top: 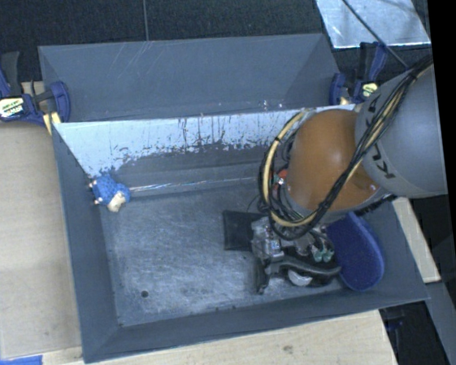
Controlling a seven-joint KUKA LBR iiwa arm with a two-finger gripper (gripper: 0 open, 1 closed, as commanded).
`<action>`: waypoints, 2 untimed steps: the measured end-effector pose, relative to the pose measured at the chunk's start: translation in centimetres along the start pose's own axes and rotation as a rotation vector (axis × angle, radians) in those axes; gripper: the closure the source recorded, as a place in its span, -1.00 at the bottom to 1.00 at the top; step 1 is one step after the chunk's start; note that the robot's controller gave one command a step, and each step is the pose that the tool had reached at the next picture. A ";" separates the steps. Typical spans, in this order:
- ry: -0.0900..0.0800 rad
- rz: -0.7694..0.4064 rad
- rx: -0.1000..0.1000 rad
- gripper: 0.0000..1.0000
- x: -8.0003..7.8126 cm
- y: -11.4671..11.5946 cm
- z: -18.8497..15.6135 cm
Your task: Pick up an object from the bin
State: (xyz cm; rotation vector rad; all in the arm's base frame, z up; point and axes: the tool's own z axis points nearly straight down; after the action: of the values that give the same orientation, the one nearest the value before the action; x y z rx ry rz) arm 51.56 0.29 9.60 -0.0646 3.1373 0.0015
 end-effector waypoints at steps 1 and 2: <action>-0.005 -0.389 0.003 1.00 -1.7 -1.6 -8.0; 0.005 -0.086 0.000 1.00 -2.1 0.2 -2.7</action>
Offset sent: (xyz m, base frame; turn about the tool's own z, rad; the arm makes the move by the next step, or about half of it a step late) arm 0.0146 -0.0146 0.0781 -0.3910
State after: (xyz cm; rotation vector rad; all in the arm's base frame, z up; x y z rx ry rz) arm 53.67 0.53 12.26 -0.1990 3.1363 0.0016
